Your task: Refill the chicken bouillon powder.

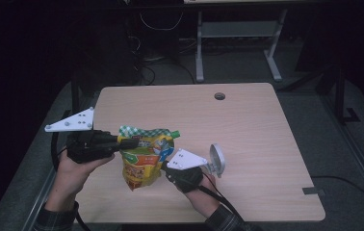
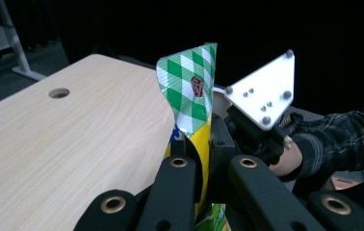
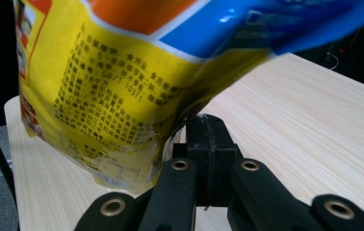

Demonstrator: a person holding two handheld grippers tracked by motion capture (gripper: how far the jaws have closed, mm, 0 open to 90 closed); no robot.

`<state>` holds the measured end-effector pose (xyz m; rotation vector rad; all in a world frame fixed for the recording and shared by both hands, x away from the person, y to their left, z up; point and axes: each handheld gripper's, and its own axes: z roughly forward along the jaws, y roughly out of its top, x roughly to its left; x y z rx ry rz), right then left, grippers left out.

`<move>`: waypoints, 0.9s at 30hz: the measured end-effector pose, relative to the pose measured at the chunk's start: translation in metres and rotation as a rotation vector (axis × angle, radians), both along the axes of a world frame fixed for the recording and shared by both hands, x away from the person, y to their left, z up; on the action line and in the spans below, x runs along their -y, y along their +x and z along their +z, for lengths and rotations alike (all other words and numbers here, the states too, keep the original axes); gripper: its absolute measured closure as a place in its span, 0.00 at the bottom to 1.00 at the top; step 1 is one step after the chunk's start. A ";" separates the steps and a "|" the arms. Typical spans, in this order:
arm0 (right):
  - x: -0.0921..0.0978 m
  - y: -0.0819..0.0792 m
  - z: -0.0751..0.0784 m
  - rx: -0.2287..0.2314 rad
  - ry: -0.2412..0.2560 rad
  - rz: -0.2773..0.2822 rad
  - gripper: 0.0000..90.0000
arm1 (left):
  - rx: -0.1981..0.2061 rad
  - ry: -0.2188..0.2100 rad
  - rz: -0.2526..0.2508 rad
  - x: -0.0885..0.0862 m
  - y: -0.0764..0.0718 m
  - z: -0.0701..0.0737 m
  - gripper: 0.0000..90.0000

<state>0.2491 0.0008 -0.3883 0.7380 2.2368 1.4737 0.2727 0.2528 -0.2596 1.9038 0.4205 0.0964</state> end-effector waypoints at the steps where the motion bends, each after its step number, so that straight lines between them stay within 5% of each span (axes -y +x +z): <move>1: -0.001 -0.001 -0.002 0.009 0.003 0.000 1.00 | -0.004 0.002 -0.003 0.001 0.001 0.000 1.00; 11: -0.016 -0.006 -0.012 -0.001 -0.004 0.003 1.00 | -0.039 0.012 0.000 0.008 0.010 -0.003 1.00; 27: -0.022 -0.014 -0.023 0.022 0.054 0.005 1.00 | -0.076 0.070 -0.041 0.033 0.024 0.000 1.00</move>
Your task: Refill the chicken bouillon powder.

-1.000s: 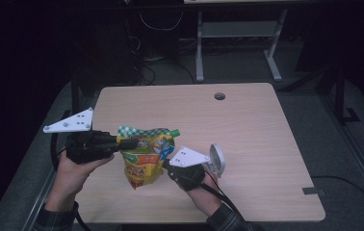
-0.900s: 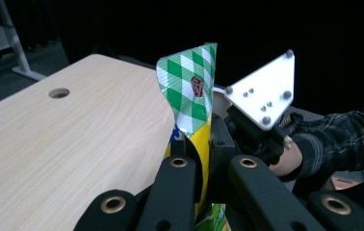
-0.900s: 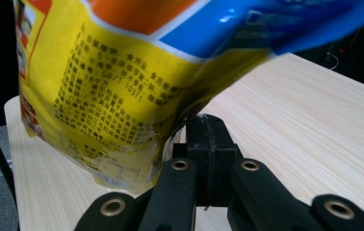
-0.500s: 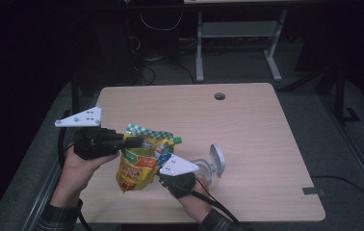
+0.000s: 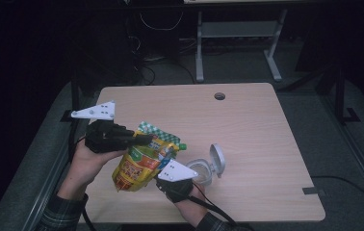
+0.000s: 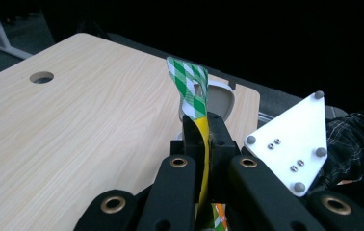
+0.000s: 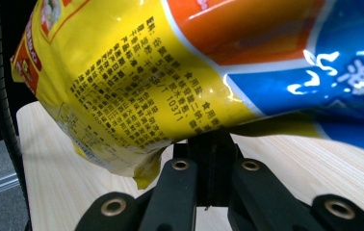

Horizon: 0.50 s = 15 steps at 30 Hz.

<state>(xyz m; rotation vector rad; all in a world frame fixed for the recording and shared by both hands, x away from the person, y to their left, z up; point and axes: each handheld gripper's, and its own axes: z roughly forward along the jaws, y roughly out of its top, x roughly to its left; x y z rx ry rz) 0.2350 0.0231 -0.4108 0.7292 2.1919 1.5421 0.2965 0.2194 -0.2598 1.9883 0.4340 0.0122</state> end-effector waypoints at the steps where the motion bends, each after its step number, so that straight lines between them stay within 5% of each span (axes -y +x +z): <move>1: 0.001 0.000 -0.001 -0.004 0.006 0.004 1.00 | -0.002 0.003 -0.002 0.001 0.001 0.000 1.00; 15: 0.002 -0.004 -0.010 -0.006 0.044 0.026 1.00 | -0.038 0.080 -0.064 0.030 0.013 -0.005 1.00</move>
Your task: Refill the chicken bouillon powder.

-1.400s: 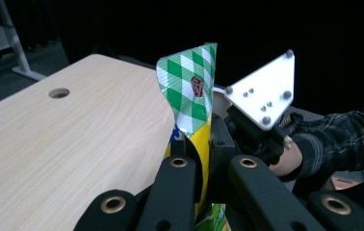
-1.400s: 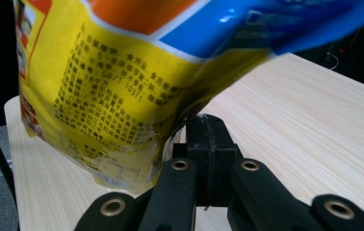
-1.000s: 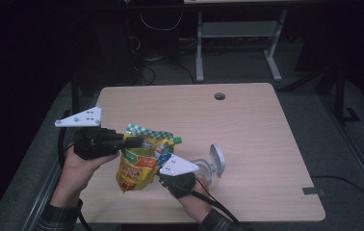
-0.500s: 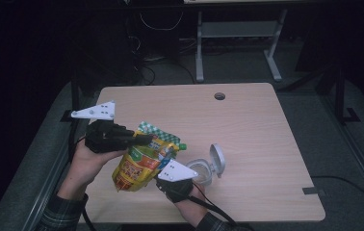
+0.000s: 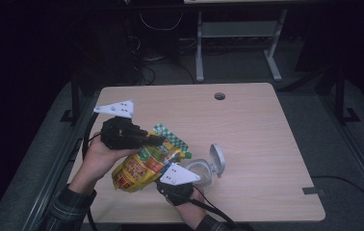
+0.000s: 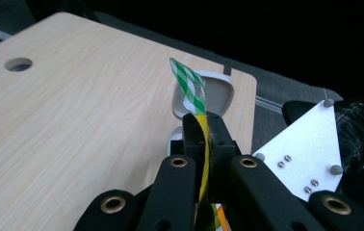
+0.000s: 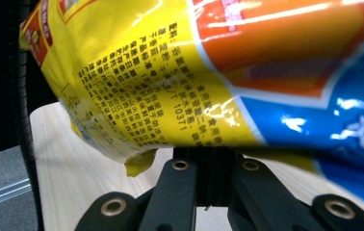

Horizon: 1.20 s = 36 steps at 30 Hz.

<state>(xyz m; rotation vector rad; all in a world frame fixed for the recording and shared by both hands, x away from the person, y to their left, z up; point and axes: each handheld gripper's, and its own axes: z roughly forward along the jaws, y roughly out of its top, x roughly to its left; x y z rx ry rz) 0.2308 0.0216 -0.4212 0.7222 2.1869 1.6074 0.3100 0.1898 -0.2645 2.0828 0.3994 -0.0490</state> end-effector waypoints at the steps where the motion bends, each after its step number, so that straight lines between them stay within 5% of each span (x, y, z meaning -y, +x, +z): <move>1: 0.000 0.000 -0.001 0.010 0.003 -0.001 1.00 | -0.005 -0.001 0.004 0.002 0.000 0.000 1.00; 7: 0.003 -0.002 -0.003 0.016 0.034 0.000 1.00 | -0.011 0.012 -0.013 0.011 0.002 0.001 1.00; 15: 0.004 -0.004 -0.006 0.003 0.044 -0.001 1.00 | -0.025 0.081 -0.023 0.028 0.006 0.000 1.00; 31: 0.009 -0.009 -0.007 0.047 0.089 0.020 1.00 | -0.073 0.146 -0.007 0.052 0.009 -0.002 1.00; 36: 0.010 -0.010 -0.008 0.044 0.110 0.022 1.00 | -0.093 0.199 -0.007 0.060 0.011 -0.002 1.00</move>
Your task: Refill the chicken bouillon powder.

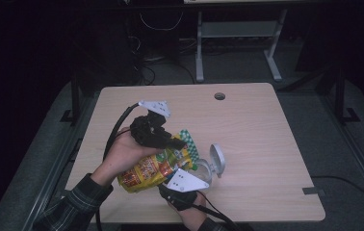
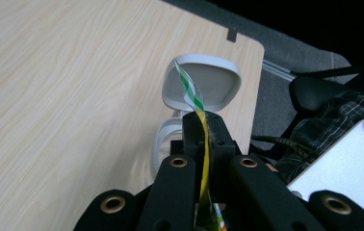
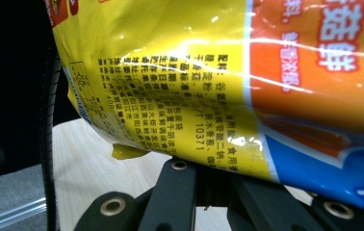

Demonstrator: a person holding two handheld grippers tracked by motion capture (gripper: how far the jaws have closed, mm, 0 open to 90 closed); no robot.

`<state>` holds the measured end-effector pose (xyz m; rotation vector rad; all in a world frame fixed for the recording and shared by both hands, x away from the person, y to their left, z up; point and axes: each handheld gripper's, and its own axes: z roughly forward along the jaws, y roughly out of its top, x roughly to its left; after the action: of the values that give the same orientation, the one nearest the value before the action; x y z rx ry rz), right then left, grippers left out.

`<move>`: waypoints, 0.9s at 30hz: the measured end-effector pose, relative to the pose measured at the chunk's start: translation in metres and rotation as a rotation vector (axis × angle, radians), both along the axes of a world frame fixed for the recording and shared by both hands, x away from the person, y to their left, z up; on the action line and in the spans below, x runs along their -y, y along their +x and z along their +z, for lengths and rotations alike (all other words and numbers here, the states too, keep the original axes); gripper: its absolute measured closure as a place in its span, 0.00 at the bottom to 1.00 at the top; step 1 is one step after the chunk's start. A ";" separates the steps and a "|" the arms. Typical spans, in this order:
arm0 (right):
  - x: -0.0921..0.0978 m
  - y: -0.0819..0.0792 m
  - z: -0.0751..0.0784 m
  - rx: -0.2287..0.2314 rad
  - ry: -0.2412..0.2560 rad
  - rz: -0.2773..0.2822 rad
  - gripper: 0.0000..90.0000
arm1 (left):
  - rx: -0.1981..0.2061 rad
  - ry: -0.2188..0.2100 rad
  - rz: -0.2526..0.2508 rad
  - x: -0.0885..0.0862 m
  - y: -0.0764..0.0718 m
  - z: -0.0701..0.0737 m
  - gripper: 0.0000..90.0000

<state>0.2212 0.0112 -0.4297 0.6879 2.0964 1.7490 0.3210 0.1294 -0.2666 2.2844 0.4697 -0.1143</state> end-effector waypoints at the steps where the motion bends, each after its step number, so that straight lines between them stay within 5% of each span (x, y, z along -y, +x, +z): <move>1: 0.000 0.000 0.000 0.001 0.002 0.000 1.00 | -0.008 0.021 -0.006 0.003 0.002 0.000 1.00; 17: 0.008 0.001 0.000 -0.018 0.083 0.008 1.00 | -0.024 0.162 -0.017 0.035 0.007 0.005 1.00; 27: 0.011 0.003 -0.001 -0.033 0.102 0.017 1.00 | -0.032 0.194 -0.014 0.044 0.010 0.001 1.00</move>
<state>0.2243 0.0006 -0.4307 0.7339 2.0511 1.8768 0.3309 0.0858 -0.2658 2.4790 0.5001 -0.1175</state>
